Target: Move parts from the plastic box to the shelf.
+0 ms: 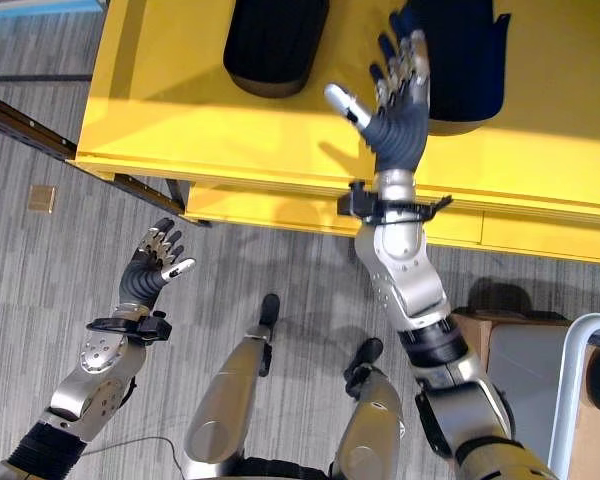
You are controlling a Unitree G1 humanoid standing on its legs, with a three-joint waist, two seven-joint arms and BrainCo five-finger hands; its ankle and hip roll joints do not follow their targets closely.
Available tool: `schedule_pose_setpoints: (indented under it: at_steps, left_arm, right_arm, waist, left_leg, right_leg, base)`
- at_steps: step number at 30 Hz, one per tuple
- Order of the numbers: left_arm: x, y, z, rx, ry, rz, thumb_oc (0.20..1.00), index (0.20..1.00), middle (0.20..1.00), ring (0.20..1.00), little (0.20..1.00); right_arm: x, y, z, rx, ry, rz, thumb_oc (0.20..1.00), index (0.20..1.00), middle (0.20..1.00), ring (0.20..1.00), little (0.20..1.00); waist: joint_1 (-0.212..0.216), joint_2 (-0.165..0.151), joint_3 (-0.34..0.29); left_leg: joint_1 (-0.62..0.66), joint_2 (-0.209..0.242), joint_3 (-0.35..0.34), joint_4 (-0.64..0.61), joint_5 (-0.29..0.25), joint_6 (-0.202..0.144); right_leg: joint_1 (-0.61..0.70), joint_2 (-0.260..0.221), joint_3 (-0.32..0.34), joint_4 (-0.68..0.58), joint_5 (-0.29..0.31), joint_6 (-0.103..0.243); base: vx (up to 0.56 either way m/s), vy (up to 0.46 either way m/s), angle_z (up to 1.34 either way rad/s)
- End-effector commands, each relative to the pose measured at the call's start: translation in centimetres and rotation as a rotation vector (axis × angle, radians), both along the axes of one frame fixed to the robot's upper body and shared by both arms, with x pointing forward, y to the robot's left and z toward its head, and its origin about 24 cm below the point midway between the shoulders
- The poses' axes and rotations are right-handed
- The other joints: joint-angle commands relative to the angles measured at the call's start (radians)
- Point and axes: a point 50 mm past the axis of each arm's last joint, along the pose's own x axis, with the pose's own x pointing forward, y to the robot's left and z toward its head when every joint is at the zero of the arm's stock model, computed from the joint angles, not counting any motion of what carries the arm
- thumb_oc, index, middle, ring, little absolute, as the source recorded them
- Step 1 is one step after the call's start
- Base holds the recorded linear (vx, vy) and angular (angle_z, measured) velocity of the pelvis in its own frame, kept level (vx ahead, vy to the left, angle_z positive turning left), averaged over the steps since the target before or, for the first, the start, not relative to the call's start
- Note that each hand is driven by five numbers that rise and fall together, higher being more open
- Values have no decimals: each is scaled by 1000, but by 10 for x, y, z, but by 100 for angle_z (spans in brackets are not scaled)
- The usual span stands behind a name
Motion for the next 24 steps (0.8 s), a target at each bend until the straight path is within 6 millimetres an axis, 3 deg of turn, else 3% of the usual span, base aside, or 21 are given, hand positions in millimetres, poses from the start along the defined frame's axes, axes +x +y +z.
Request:
schedule_pose_setpoints:
  at_steps: [1,8,10,11,15,19,24]
  left_arm:
    - [-14,3,23,87,-150,19,1000,1000,1000,1000,1000]
    - [-27,15,60,261,-363,152,1000,1000,1000,1000,1000]
    - [-29,17,63,295,-387,181,1000,1000,1000,1000,1000]
    - [-31,21,70,373,-442,255,1000,1000,1000,1000,1000]
    - [-30,25,69,461,-454,343,1000,1000,1000,1000,1000]
    - [-30,36,76,711,-498,432,1000,1000,1000,1000,1000]
    - [-26,39,81,818,-526,454,1000,1000,1000,1000,1000]
  right_arm:
    - [-17,-2,9,38,-122,114,1000,1000,1000,1000,1000]
    - [-43,-23,-37,111,13,182,1000,1000,1000,1000,1000]
    - [-48,-27,-39,95,12,153,1000,1000,1000,1000,1000]
    - [-51,-29,-53,123,69,185,1000,1000,1000,1000,1000]
    - [-61,-37,-70,172,152,228,1000,1000,1000,1000,1000]
    - [-66,-52,-80,134,206,204,1000,1000,1000,1000,1000]
    - [-68,-61,-83,101,232,181,1000,1000,1000,1000,1000]
  waist:
    - [-5,-42,-93]
    - [-74,-67,-141]
    - [-82,-70,-148]
    - [-99,-75,-161]
    - [-131,-86,-186]
    - [-175,-92,-228]
    - [-201,-86,-247]
  left_leg:
    - [55,25,68,-4,-63,5]
    - [132,60,101,-79,-15,-6]
    - [143,63,107,-89,-12,-8]
    - [161,73,116,-103,-8,-13]
    - [200,97,145,-131,-1,-21]
    - [264,129,209,-165,-3,-33]
    - [291,136,235,-183,-3,-39]
  right_leg:
    - [108,36,58,-65,-23,17]
    - [150,62,59,-140,16,17]
    - [154,65,63,-146,18,17]
    - [161,72,72,-157,21,18]
    - [169,88,94,-179,28,21]
    - [171,111,148,-199,34,29]
    - [172,121,172,-207,35,30]
  base:
    - [20,-23,-10]
    - [-9,-7,-14]
    - [26,-6,-21]
    - [28,-16,-31]
    - [39,-8,-24]
    - [77,5,-54]
    - [47,9,-28]
